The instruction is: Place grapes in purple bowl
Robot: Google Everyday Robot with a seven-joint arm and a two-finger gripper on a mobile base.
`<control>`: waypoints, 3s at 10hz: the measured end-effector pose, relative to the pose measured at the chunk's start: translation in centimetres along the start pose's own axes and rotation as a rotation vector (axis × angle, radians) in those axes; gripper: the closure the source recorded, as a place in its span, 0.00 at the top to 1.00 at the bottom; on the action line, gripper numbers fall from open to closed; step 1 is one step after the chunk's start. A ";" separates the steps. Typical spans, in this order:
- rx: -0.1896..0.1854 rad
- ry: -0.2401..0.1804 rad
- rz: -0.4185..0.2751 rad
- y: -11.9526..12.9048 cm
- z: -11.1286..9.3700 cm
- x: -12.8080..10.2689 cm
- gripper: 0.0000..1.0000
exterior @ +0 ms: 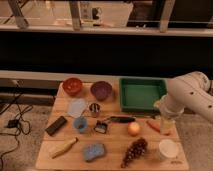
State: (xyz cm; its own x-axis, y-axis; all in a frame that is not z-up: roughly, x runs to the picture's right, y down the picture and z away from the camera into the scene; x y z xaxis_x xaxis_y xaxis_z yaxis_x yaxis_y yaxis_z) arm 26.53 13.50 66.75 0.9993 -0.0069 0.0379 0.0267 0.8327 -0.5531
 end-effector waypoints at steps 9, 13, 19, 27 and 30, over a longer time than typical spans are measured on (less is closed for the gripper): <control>-0.028 0.020 -0.128 2.3 1.1 -1.8 0.80; -0.059 0.029 -0.257 5.2 2.0 -3.6 0.80; -0.126 -0.006 -0.436 9.5 3.6 -8.2 0.80; -0.212 -0.067 -0.503 12.5 7.5 -11.6 0.80; -0.235 -0.113 -0.506 13.2 8.2 -12.1 0.80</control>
State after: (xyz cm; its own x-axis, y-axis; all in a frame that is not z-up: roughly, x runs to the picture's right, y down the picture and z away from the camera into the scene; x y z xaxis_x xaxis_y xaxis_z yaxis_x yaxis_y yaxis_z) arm 14.56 29.13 65.81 0.8516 -0.3028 0.4278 0.5196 0.5950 -0.6131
